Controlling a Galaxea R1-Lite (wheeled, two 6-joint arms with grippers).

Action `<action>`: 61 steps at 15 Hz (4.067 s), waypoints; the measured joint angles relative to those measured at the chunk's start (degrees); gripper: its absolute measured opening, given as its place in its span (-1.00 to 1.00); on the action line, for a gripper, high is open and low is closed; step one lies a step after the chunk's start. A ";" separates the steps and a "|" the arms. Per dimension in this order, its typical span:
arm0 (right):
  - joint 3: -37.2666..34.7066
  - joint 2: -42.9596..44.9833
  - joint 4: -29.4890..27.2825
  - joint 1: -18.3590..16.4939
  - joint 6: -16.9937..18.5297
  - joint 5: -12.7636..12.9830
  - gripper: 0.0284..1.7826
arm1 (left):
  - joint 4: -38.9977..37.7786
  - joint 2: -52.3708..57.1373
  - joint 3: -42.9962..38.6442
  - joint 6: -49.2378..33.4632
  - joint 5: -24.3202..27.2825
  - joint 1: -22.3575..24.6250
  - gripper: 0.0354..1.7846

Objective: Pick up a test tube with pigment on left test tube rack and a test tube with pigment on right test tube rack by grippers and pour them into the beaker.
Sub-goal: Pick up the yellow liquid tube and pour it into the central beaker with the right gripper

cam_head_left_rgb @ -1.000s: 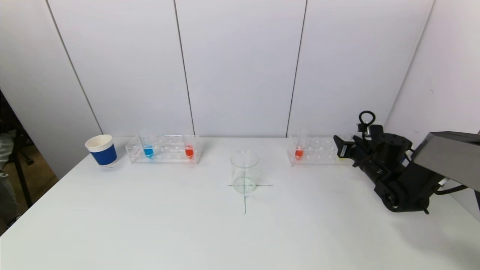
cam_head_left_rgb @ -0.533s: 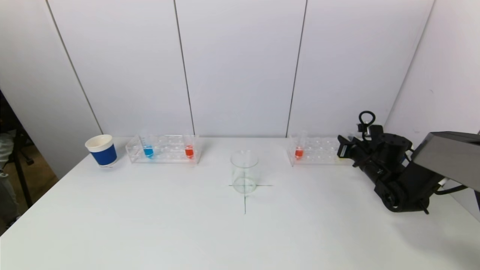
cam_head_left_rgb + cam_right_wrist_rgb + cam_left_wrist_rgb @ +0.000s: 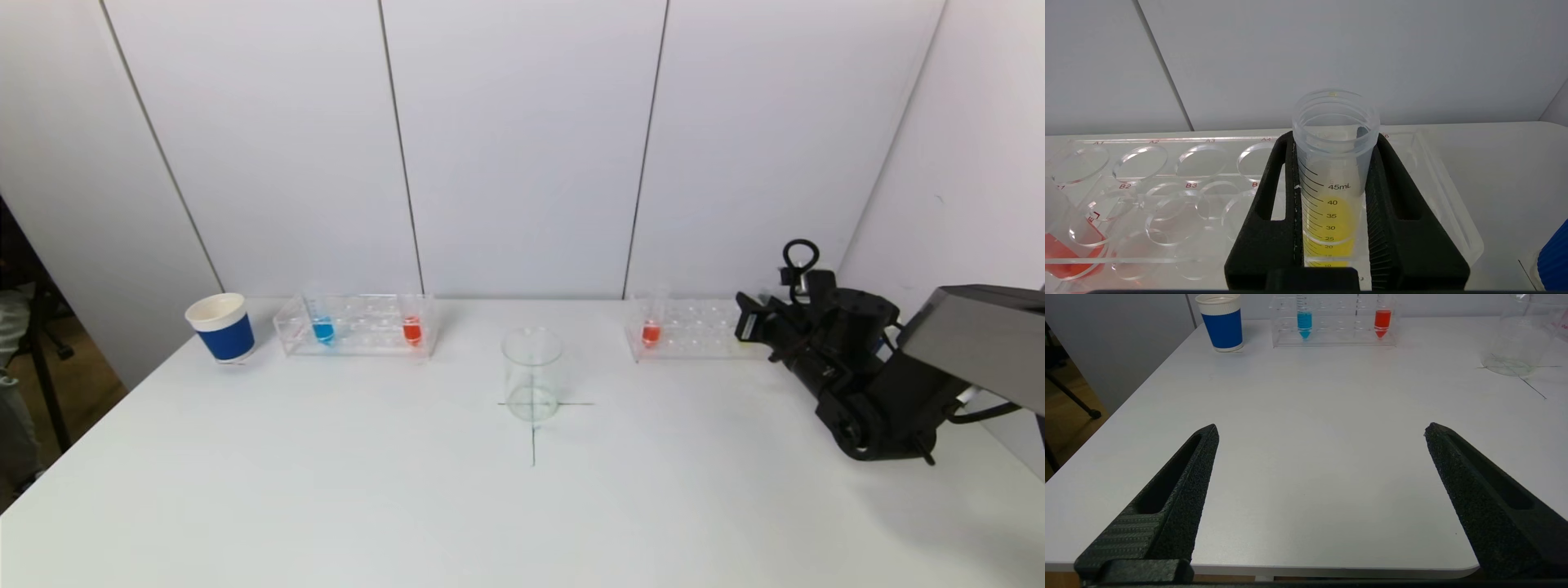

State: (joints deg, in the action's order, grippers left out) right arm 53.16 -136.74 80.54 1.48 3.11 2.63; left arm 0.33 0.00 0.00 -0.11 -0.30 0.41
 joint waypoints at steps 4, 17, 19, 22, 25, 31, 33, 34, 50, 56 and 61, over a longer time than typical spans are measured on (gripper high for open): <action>-0.05 1.05 0.05 0.00 -0.27 0.06 -0.47 | 0.02 0.00 0.00 0.01 0.00 0.00 0.98; -1.84 6.51 0.11 0.04 -0.39 -0.05 -0.47 | 0.02 0.00 0.00 0.04 0.01 0.00 0.98; -2.26 7.61 0.10 0.01 -0.39 -0.07 -0.47 | 0.02 0.00 0.00 0.04 0.01 0.00 0.98; -3.06 9.84 0.07 0.10 -0.39 -0.11 -0.47 | 0.02 0.00 0.00 0.04 0.00 0.00 0.98; -3.66 12.87 -0.76 0.59 -0.57 -0.22 -0.47 | 0.02 0.00 0.02 0.01 0.01 0.00 0.98; 0.50 18.19 -6.66 3.75 -4.38 -1.07 -0.47 | 0.02 0.00 0.00 0.04 0.01 0.00 0.98; 3.21 18.82 -7.17 4.43 -7.62 -1.21 -0.47 | 0.02 0.00 0.00 0.04 0.01 0.00 0.98; 4.58 19.15 -7.95 4.96 -8.56 -1.27 -0.47 | 0.02 0.00 0.00 0.04 0.01 0.02 0.98; 19.77 23.91 -28.45 12.63 -11.46 -19.52 -0.47 | 0.02 0.00 0.00 0.04 -0.02 0.02 0.98; 25.22 23.30 -37.61 14.67 -16.06 -27.55 -0.47 | 0.00 0.00 0.00 0.04 0.01 0.00 0.98; 29.90 20.81 -41.81 17.15 -23.47 -32.07 -0.47 | 0.00 0.00 0.00 0.04 0.01 0.00 0.98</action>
State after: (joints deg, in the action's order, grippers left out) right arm 83.07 -115.93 38.73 18.63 -20.36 -29.44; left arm 0.33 0.00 0.00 -0.07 -0.29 0.41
